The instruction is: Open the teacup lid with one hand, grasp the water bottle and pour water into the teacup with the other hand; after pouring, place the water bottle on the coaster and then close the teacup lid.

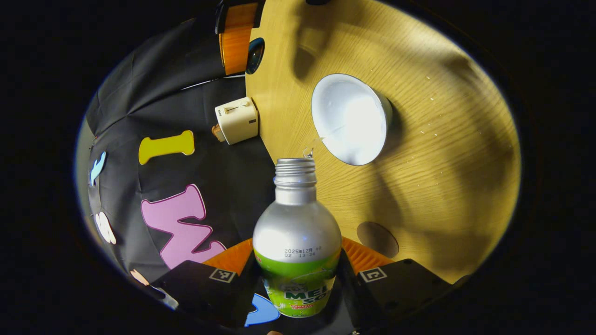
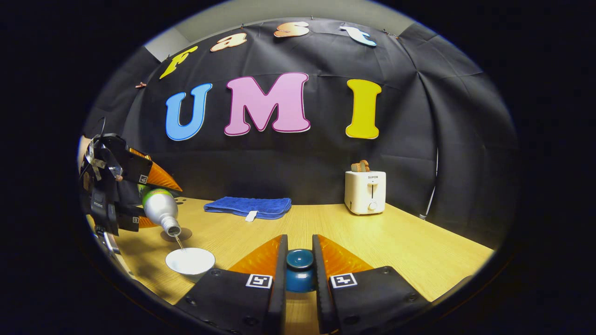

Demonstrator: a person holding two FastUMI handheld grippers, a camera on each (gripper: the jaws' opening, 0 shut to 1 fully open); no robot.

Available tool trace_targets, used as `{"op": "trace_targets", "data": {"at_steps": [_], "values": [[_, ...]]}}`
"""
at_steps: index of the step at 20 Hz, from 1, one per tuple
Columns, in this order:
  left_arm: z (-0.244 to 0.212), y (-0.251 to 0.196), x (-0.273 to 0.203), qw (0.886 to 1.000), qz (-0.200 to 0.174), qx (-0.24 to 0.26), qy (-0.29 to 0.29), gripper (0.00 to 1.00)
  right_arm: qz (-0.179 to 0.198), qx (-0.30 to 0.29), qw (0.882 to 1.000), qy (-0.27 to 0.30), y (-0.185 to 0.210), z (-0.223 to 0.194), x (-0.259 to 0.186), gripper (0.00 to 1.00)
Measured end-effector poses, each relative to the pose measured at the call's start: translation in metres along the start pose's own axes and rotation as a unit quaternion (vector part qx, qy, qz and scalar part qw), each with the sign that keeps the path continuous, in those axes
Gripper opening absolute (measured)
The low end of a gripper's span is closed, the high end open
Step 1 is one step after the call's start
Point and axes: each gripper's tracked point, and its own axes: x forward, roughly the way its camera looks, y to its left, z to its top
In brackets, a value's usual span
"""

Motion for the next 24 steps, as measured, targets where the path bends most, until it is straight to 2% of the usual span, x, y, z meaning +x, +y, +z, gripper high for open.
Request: {"op": "trace_targets", "data": {"at_steps": [24], "values": [[-0.007, 0.025, -0.004, 0.991, 0.002, 0.13, 0.019, 0.81, 0.001, 0.0, 1.0, 0.0, 0.0, 0.0, 0.0, 0.3]]}}
